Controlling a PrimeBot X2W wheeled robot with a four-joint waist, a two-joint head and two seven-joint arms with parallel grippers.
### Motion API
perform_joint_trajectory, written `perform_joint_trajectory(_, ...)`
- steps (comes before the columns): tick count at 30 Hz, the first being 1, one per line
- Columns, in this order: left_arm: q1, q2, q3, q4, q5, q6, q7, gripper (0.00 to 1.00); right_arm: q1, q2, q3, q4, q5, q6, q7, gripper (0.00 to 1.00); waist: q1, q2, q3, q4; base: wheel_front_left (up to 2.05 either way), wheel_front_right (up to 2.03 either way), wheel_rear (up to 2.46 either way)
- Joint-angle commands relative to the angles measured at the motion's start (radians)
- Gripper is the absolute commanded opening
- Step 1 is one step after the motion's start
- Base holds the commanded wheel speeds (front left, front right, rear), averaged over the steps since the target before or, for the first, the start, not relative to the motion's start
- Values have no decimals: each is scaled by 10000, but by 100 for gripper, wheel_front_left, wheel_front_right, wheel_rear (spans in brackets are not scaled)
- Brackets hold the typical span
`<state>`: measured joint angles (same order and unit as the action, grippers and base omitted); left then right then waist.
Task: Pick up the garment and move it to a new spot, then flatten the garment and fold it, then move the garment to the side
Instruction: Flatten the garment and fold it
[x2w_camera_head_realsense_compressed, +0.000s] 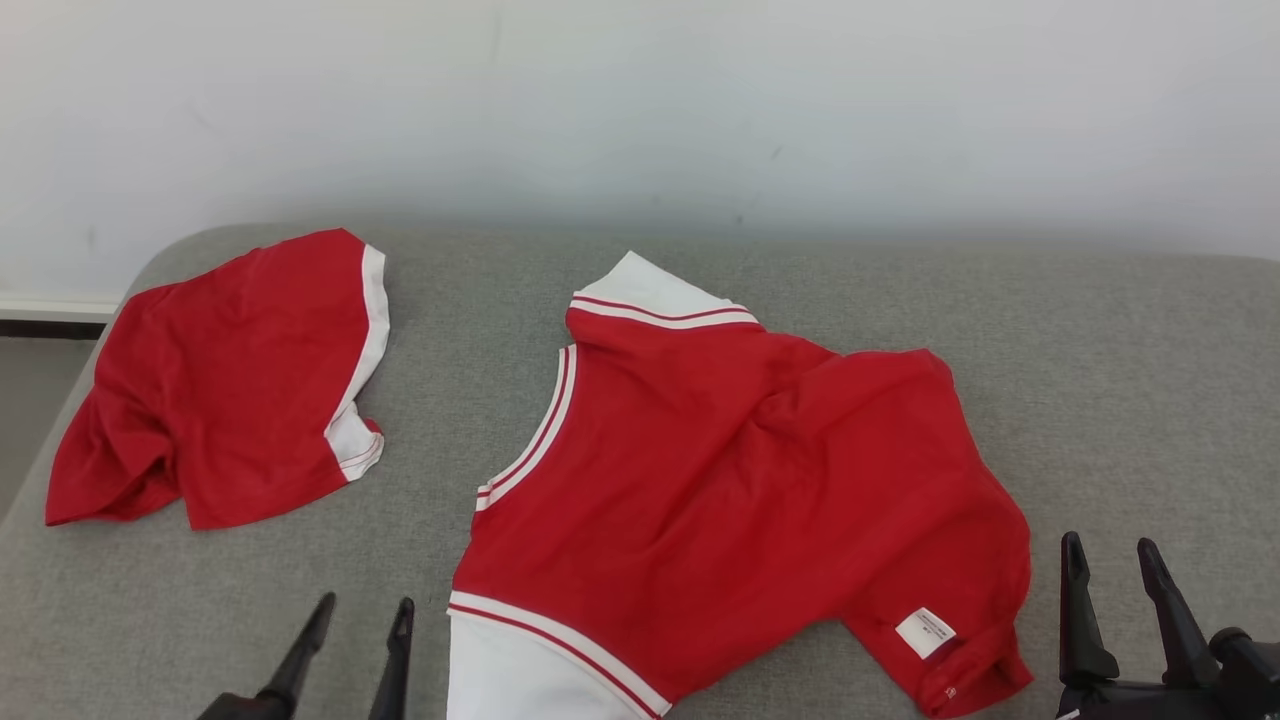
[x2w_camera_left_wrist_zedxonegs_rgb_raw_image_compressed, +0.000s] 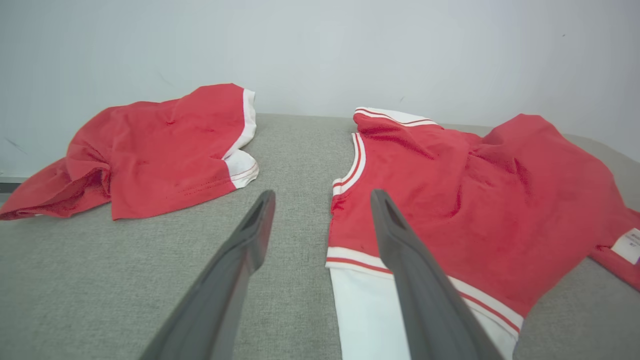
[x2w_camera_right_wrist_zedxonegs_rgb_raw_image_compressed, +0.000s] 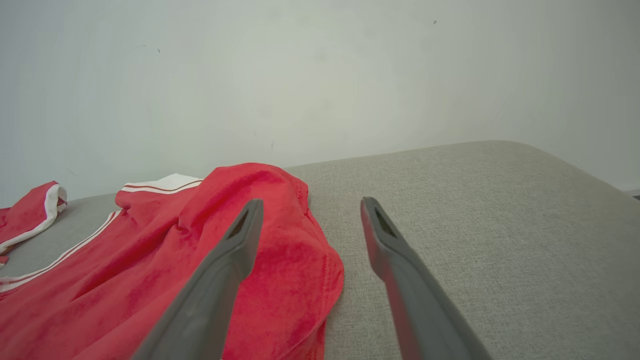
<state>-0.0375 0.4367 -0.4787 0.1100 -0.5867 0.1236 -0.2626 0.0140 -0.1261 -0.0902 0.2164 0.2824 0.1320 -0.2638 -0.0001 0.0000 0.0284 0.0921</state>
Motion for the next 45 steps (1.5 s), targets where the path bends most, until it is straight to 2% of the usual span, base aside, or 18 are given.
perform_joint_trajectory(1, 368, -240, 604, -294, 563, 39, -28, 100, 111, -30, 54, -6, 37, -27, -11, 100, 1, 0, -74, -115, 0, 0, 0)
perform_joint_trajectory(8, 1075, -1223, 2613, -1186, 2040, -105, -30, 100, 321, -100, 194, -33, 74, -27, -11, 100, 1, 0, -100, -340, 0, 0, 0)
perform_joint_trajectory(12, 1347, -1864, 3650, -1439, 2721, -472, -30, 100, 445, -130, 277, -35, 121, -27, -11, 100, 1, 0, -53, -482, 0, 0, 0)
perform_joint_trajectory(22, 1379, -3024, 5209, -1132, 3753, -1549, -31, 100, 418, 62, 494, 41, 134, -27, -12, 100, 1, 0, 41, -873, 0, 0, 0)
perform_joint_trajectory(26, 1266, -3359, 5611, -1001, 4079, -1943, -31, 100, 435, 98, 674, 167, 157, -27, -12, 100, 1, 0, 74, -908, 0, 0, 0)
perform_joint_trajectory(34, 971, -3634, 5782, -865, 4494, -2272, -32, 100, -224, -337, 1194, 850, 104, -27, -12, 100, 1, 0, 227, -787, 0, 0, 0)
perform_joint_trajectory(45, 663, -3810, 5527, -600, 4631, -2464, -32, 100, -1500, -950, 1622, 3218, 507, -27, 443, 100, 1, 0, 455, -29, 0, 0, 0)
